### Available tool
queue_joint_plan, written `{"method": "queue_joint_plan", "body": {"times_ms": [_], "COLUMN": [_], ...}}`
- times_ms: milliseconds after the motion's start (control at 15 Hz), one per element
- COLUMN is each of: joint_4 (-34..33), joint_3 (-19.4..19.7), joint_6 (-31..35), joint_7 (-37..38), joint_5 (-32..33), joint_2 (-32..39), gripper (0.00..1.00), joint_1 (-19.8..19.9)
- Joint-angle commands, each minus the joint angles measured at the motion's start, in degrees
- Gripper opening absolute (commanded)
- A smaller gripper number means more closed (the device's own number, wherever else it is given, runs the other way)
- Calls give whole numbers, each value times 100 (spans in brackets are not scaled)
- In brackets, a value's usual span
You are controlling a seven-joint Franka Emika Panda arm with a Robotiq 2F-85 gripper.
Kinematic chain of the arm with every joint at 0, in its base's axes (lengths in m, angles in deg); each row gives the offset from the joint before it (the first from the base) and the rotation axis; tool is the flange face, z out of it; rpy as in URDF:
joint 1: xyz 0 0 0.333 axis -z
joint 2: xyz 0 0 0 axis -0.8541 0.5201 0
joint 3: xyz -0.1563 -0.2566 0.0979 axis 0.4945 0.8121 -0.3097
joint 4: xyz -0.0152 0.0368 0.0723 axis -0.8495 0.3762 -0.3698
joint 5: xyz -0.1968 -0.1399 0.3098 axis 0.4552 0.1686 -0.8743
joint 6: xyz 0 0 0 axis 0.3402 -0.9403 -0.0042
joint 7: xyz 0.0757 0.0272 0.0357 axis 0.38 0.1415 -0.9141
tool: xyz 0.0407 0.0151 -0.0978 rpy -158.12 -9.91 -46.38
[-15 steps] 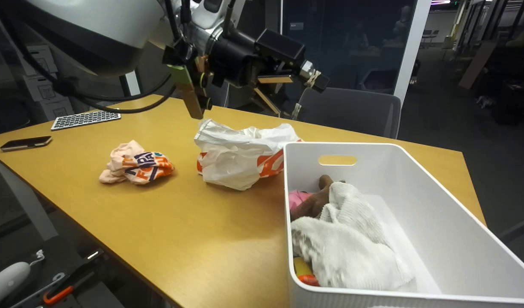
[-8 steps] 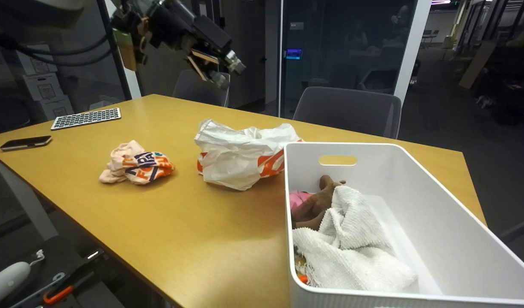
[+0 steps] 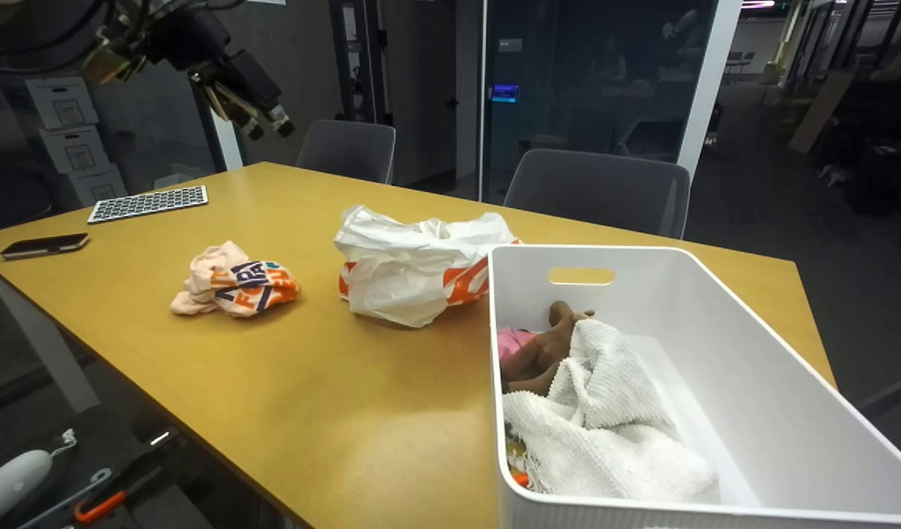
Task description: Pick up the cloth in the bag and put it the box and pick up the cloth on the table and put it in the bag
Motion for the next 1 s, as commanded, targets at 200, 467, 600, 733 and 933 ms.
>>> {"method": "queue_joint_plan", "body": {"times_ms": [200, 467, 600, 733, 933], "joint_4": [-66, -103, -112, -219, -49], "joint_3": [-413, -569, -676, -789, -864], "joint_6": [1147, 1341, 1300, 934, 1079], "joint_7": [-1558, -2952, -3710, -4419, -4144], "joint_5": [-1989, -3527, -4320, -4798, -4613], "joint_2": [971, 1547, 1784, 1955, 1916], "gripper": [100, 100, 100, 100, 100], "joint_1": [-347, -744, -939, -1015, -942]}}
